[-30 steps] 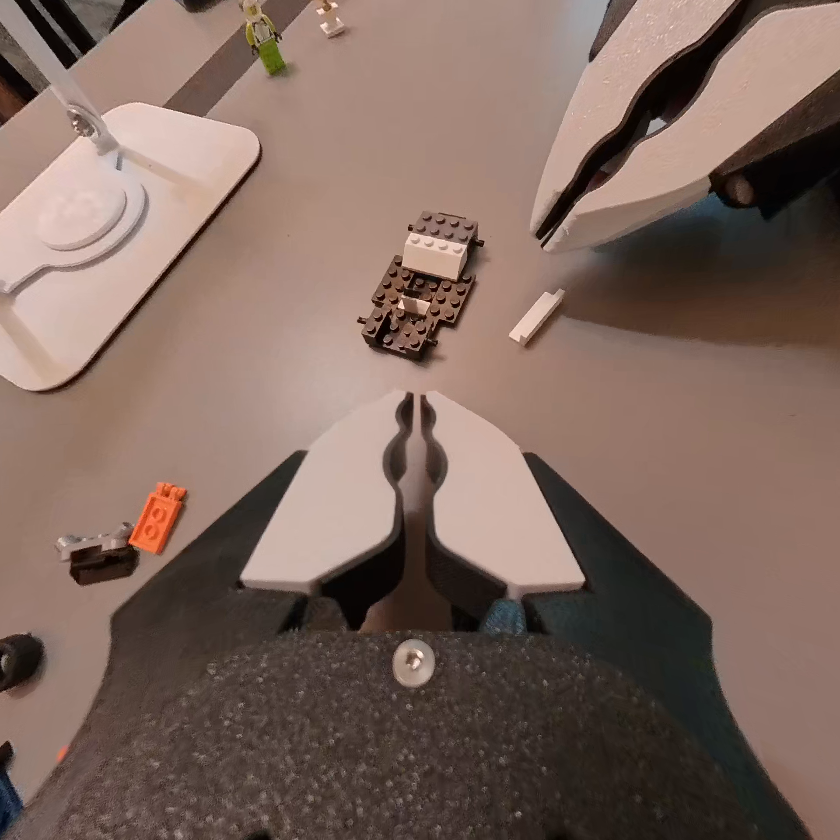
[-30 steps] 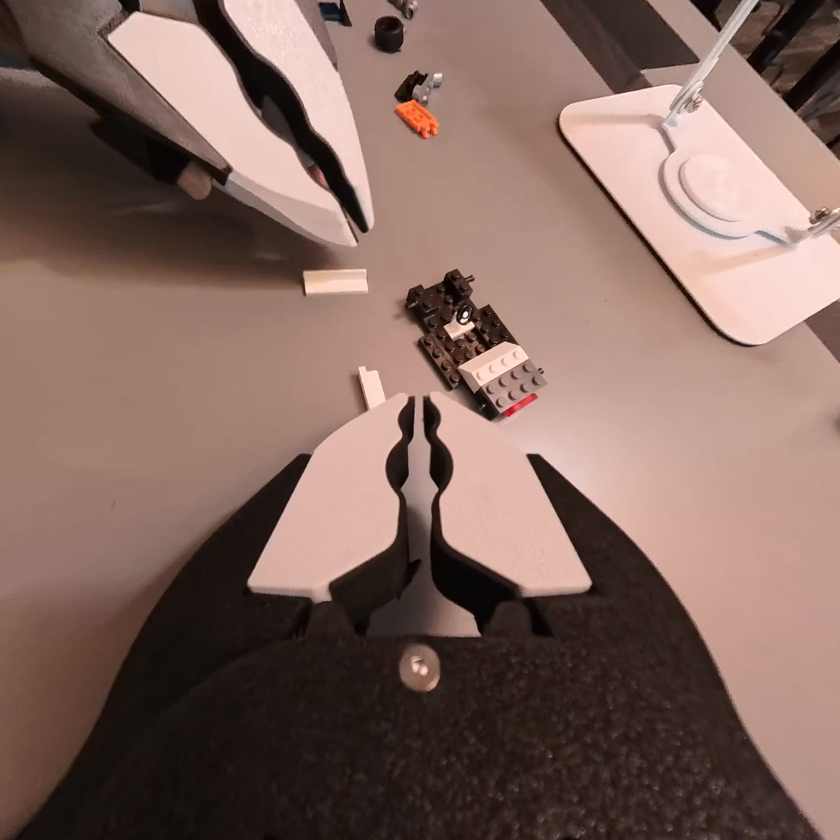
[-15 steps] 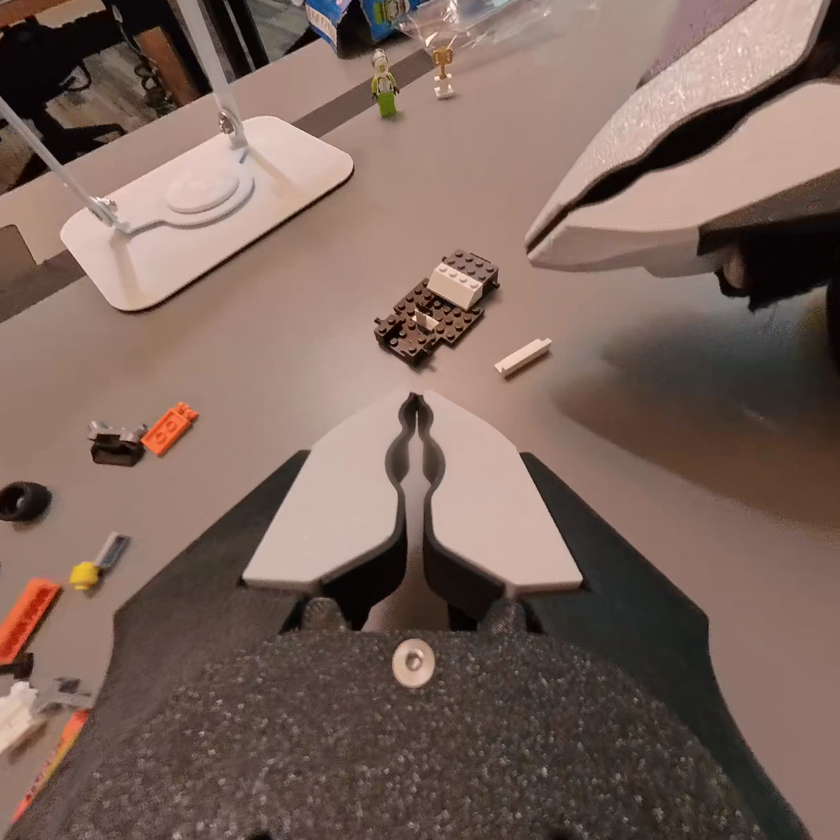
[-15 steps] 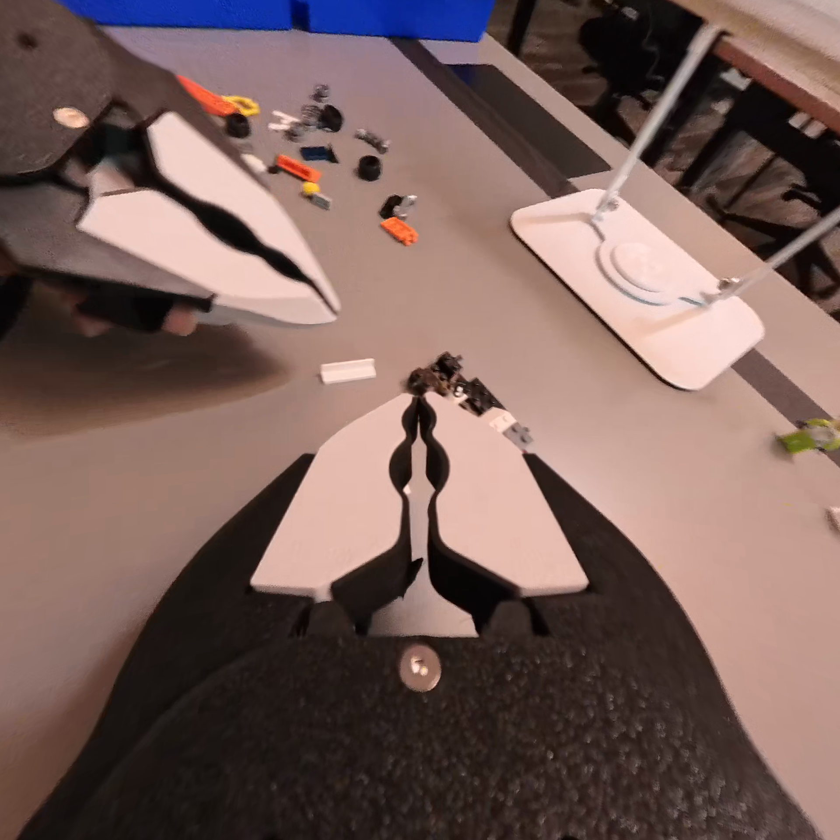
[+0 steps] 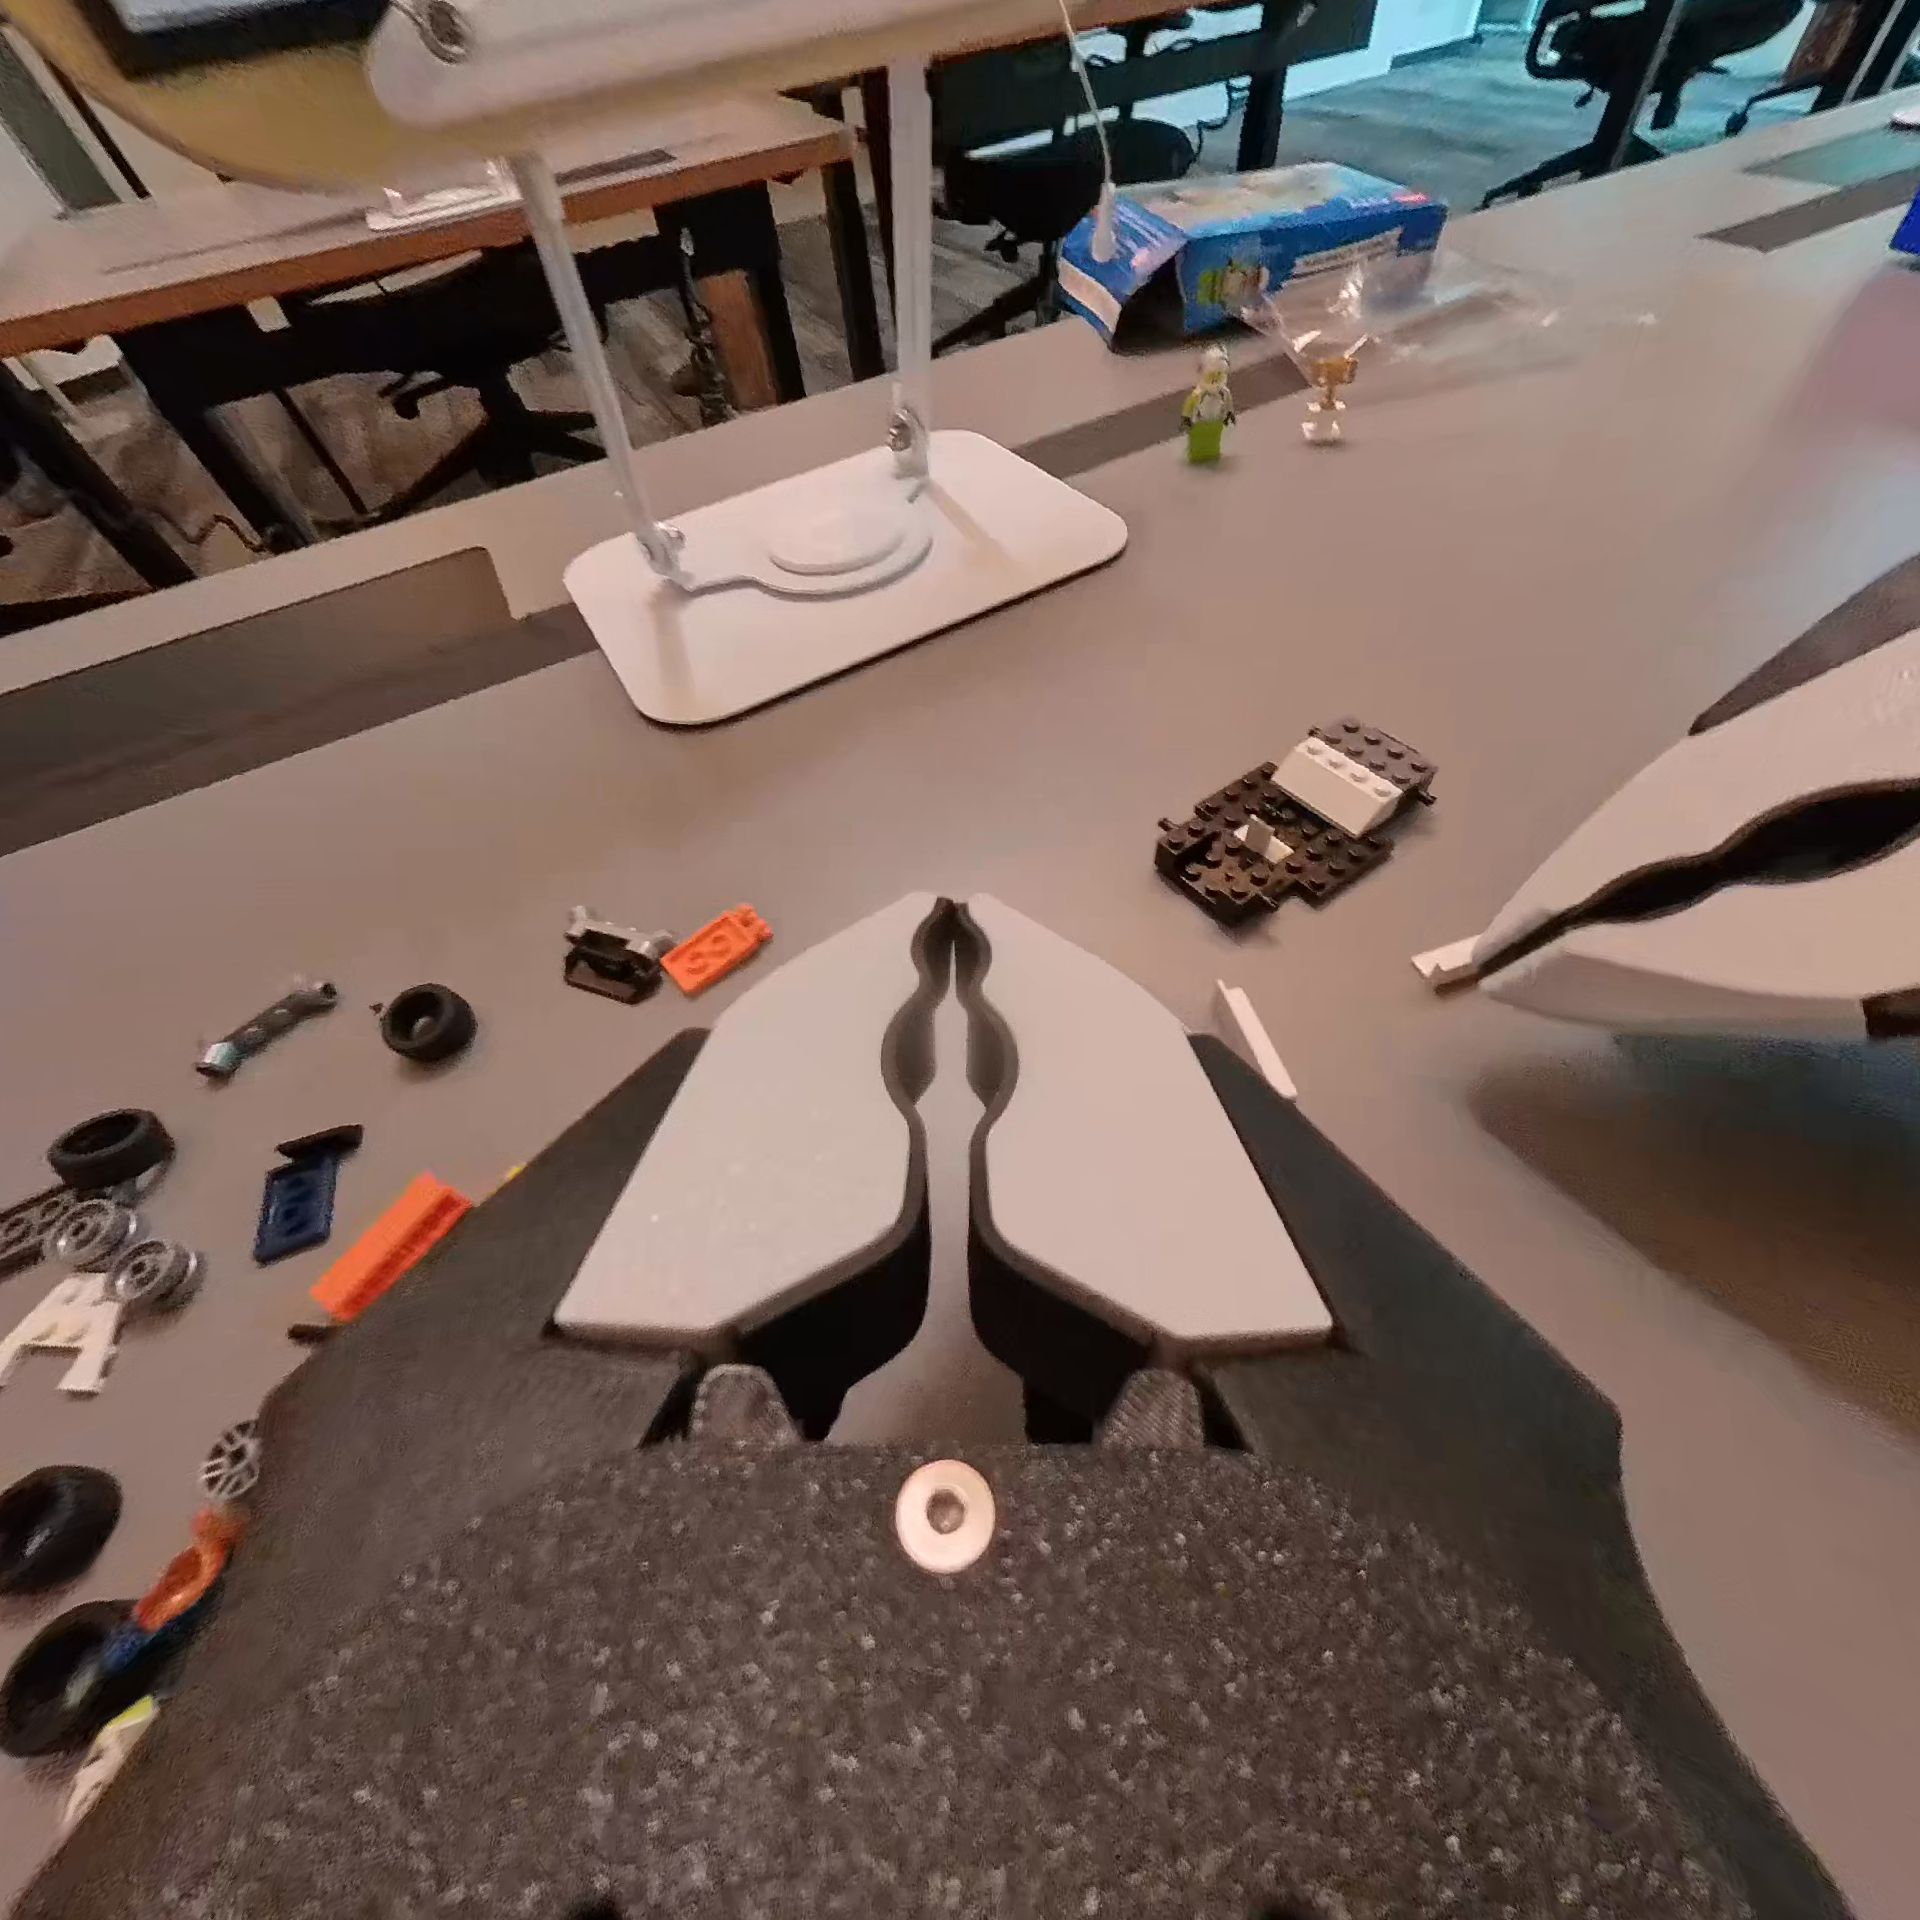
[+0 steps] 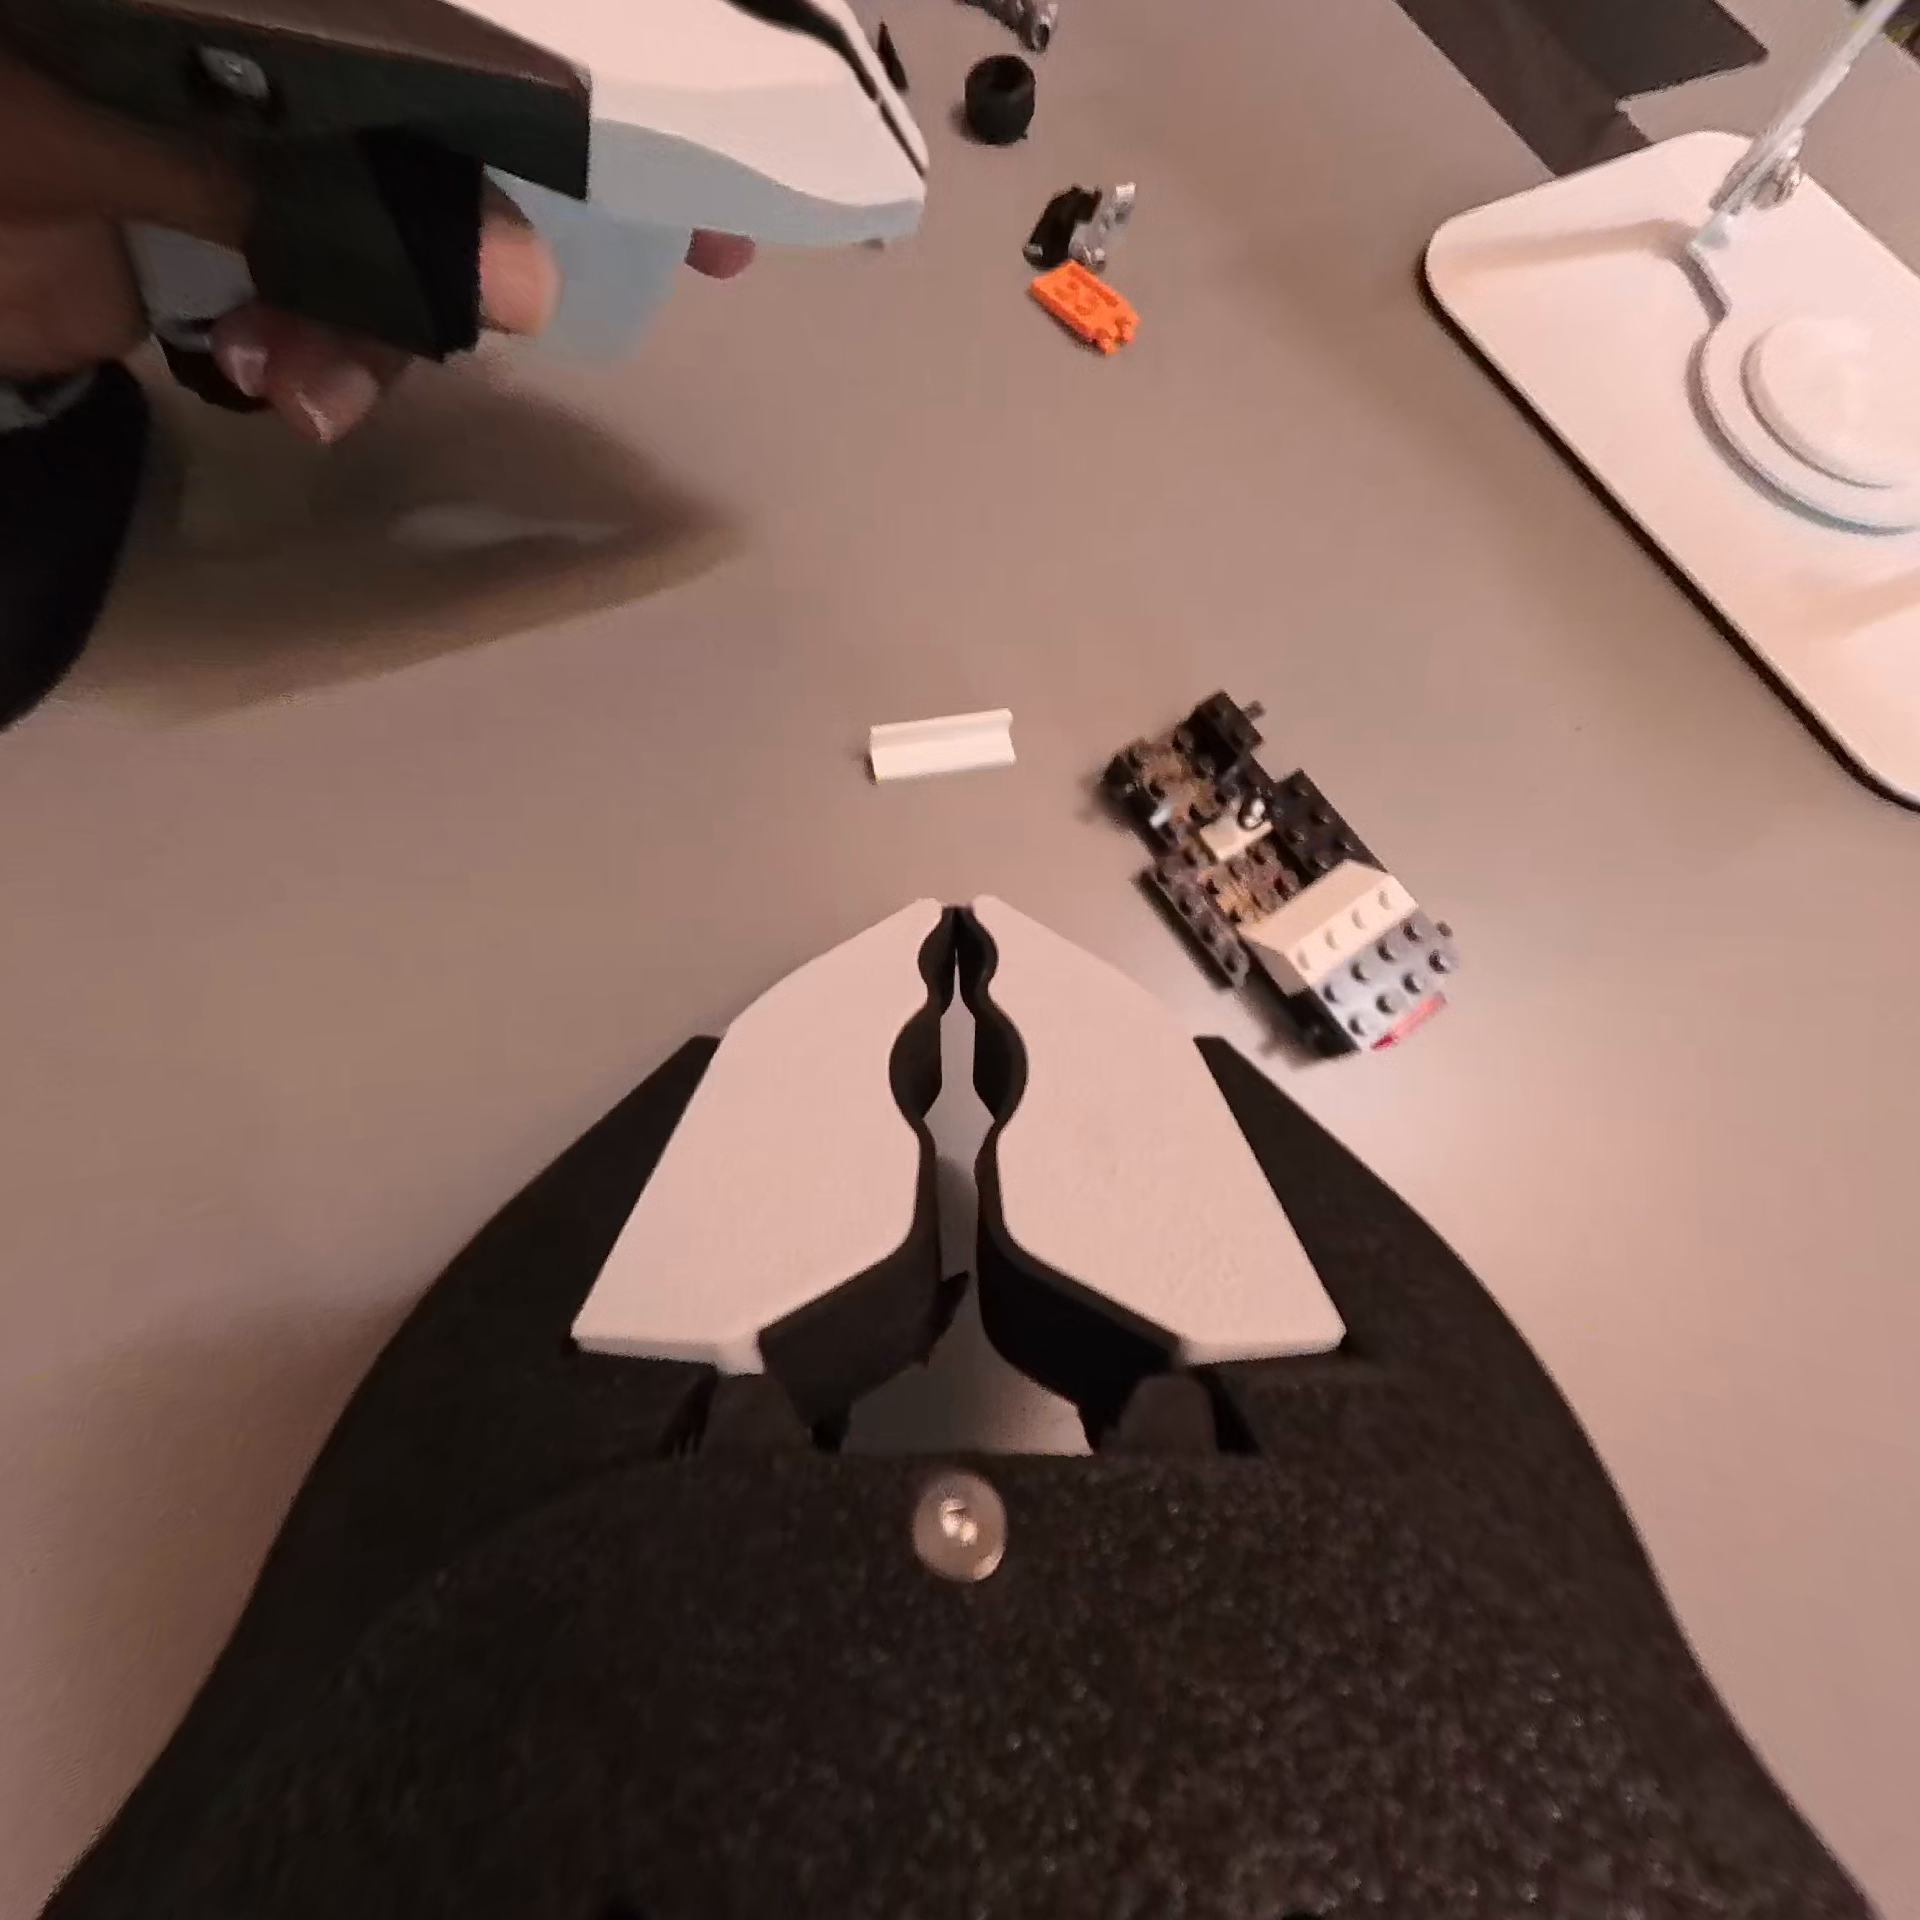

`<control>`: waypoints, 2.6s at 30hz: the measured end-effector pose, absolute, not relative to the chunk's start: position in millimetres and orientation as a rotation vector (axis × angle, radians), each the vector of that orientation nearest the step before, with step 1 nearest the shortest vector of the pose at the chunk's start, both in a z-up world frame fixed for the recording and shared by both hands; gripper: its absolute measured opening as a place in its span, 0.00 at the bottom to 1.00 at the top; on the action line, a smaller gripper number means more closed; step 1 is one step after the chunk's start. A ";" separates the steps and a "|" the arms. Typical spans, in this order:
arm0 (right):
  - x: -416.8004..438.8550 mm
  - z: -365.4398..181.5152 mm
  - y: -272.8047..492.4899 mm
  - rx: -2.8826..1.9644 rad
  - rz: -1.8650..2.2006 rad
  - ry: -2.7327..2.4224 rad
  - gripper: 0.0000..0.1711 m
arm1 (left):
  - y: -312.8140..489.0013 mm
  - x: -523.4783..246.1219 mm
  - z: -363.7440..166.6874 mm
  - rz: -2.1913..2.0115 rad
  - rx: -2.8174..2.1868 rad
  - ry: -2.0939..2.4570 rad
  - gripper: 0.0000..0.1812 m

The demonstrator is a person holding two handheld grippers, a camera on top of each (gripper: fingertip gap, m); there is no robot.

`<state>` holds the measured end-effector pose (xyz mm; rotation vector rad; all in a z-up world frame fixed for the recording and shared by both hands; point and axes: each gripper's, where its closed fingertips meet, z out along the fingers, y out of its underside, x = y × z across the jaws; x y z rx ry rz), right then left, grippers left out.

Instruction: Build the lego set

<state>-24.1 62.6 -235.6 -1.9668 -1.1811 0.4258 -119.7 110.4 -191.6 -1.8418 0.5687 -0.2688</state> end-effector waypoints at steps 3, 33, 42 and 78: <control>-41.5 -234.6 66.3 -1.950 0.398 -1.175 0.00 | 110.6 -122.3 -188.0 -0.267 -1.829 0.560 0.00; 3.8 -229.9 74.7 -2.071 0.269 -1.092 0.00 | 112.4 -120.1 -196.6 -0.267 -1.848 0.577 0.00; 17.4 -213.1 99.3 -2.035 0.231 -0.983 0.00 | 110.9 -116.6 -192.3 -0.287 -1.835 0.582 0.00; 10.3 -27.9 360.2 -1.591 0.093 -0.648 0.00 | 113.2 -110.3 -201.3 -0.259 -1.836 0.647 0.00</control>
